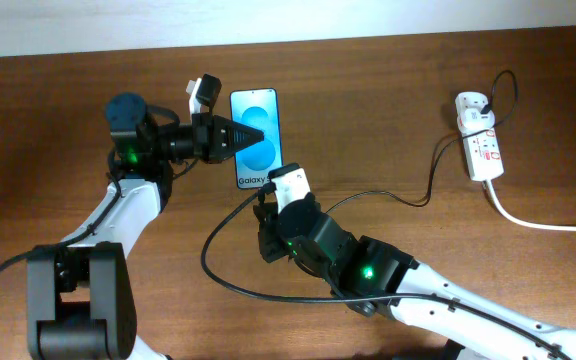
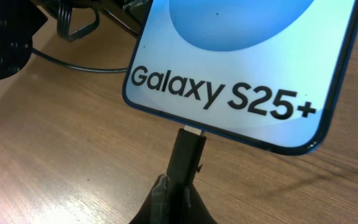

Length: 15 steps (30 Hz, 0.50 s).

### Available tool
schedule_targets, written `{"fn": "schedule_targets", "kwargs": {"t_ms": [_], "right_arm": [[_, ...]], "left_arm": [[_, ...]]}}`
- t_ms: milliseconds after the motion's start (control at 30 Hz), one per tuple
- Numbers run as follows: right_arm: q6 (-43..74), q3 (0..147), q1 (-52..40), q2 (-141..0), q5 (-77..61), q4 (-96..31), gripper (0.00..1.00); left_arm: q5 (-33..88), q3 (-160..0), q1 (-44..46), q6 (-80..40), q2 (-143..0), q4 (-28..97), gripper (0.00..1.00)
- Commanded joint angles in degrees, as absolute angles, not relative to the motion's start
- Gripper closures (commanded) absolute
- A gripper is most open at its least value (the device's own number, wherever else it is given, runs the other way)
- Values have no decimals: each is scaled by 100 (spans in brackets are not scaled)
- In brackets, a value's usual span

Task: Plug charger to phone and switch on socket
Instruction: 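Open the right gripper and withdraw it from the cable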

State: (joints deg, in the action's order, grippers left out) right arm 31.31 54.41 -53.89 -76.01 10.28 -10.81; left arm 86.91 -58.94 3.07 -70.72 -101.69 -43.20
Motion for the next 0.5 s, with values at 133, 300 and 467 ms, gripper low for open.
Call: {"fn": "schedule_targets", "kwargs": {"t_ms": [133,300,467], "right_arm": [[2698,5826,-4969,-7666,1103,-790,96],[2635,5988,-4849,-7649,803,-1028,96],[2250,6292,-4834,-7441,709,-1573,96]], "left_arm": [[9013,-5966,819,-6882,-10103,-4351,100],[9011,-5747,829,-6818,-10103,-4353,100],[9013,-5747,827,-6753,-10103,-4788,100]]}}
